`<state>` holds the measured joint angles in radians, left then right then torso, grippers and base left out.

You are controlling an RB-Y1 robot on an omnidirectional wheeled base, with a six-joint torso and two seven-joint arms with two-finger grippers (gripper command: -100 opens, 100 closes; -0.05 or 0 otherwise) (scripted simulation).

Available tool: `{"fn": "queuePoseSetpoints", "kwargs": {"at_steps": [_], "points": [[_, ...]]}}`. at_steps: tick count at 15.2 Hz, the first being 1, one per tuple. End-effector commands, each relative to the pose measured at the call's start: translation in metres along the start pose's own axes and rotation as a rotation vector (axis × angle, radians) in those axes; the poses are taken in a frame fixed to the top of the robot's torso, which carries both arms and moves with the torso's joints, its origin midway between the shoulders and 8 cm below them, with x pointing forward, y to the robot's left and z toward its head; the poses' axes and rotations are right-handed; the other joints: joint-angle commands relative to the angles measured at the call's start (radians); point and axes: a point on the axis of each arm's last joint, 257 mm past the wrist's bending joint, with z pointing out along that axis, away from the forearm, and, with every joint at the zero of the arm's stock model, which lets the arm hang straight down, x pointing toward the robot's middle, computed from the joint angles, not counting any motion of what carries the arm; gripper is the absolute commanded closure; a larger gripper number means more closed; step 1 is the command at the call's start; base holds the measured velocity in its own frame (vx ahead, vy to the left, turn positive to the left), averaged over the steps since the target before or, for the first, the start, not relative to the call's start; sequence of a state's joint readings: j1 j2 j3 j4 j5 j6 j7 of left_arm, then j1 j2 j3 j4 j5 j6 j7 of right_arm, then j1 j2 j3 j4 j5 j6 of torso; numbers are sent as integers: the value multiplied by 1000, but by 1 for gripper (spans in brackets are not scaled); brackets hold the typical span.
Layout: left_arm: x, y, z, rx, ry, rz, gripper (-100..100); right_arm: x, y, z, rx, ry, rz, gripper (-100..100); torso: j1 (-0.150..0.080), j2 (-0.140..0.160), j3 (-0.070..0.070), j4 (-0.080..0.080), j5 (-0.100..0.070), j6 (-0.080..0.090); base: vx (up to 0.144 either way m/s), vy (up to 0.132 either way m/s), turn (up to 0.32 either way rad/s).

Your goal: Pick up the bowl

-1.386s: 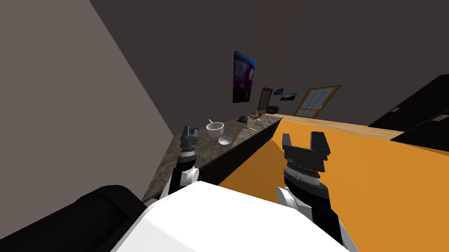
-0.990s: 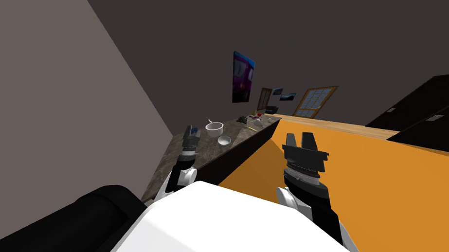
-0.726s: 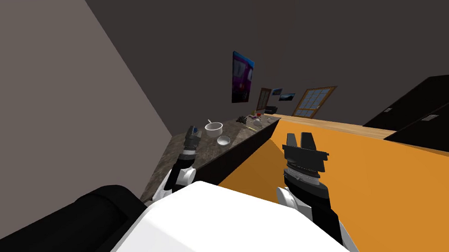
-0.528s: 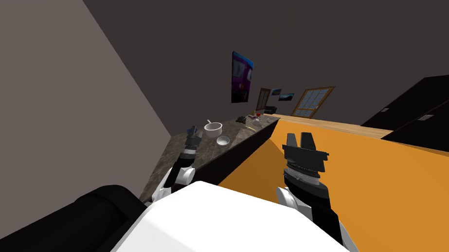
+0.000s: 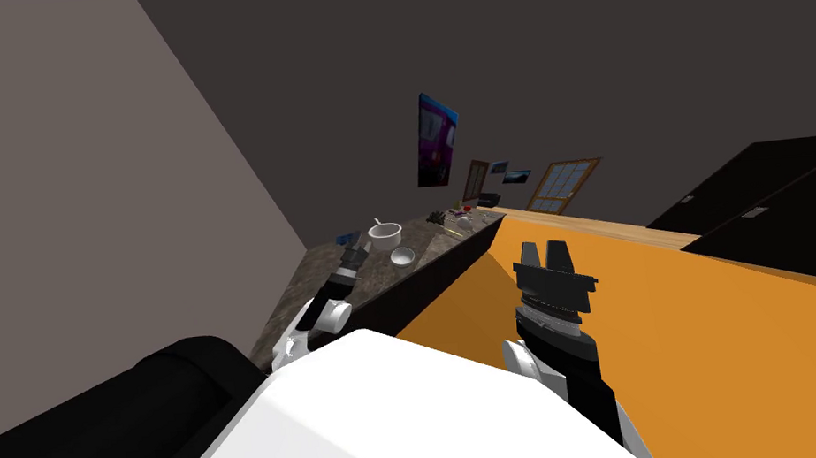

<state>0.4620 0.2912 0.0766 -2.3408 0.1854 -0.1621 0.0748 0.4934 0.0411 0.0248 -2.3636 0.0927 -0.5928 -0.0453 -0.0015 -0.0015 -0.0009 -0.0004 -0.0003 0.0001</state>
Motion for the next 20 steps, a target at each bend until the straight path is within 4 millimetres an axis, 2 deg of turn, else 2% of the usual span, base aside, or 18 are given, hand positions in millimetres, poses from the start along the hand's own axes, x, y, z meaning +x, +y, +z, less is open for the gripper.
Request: {"fn": "queuePoseSetpoints", "kwargs": {"at_steps": [1, 14, 20], "points": [[-1, 12, 2, -51, 17, -9, -100, 0, 0, 0, 0, 0, 0, 0, 0, 0, 0, 0, 0, 0, 24, -27, -43], [-9, 71, 2, -298, 47, -38, -100, 0, 0, 0, 0, 0, 0, 0, 0, 0, 0, 0, 0, 0, 20, -23, -28], [-13, 97, -5, -412, 47, -44, -100, 0, 0, 0, 0, 0, 0, 0, 0, 0, 0, 0, 0, 0, 21, -20, -24]]}}
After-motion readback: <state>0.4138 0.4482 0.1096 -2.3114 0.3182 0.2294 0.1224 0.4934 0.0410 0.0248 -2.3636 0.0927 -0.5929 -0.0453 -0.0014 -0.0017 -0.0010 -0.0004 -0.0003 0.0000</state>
